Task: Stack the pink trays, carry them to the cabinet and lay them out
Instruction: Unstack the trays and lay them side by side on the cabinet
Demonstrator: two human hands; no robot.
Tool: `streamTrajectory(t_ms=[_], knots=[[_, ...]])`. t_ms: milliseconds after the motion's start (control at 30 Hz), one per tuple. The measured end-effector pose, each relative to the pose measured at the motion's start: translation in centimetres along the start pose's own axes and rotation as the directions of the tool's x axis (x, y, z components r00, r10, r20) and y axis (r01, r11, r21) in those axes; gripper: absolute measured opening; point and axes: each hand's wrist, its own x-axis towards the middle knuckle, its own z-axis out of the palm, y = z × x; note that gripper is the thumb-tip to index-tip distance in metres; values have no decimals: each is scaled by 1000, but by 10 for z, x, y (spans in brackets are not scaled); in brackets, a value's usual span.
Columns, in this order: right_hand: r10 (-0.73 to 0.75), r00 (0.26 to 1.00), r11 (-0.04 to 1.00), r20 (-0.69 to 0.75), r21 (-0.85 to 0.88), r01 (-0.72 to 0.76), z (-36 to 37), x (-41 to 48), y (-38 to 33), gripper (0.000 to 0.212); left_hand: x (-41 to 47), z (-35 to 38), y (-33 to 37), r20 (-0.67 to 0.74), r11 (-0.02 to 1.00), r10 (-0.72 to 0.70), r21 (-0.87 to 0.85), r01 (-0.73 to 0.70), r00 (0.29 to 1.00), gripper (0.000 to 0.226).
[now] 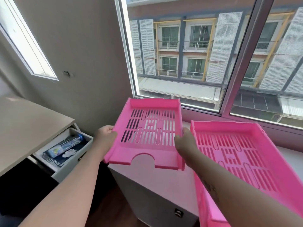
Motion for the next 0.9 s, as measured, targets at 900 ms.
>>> streamTrajectory(t_ms=[900], knots=[[-125,988,958,-88,-269,97,-87,27,-16,40,-11,97,63,201,971,237,-44,-233,951,37]])
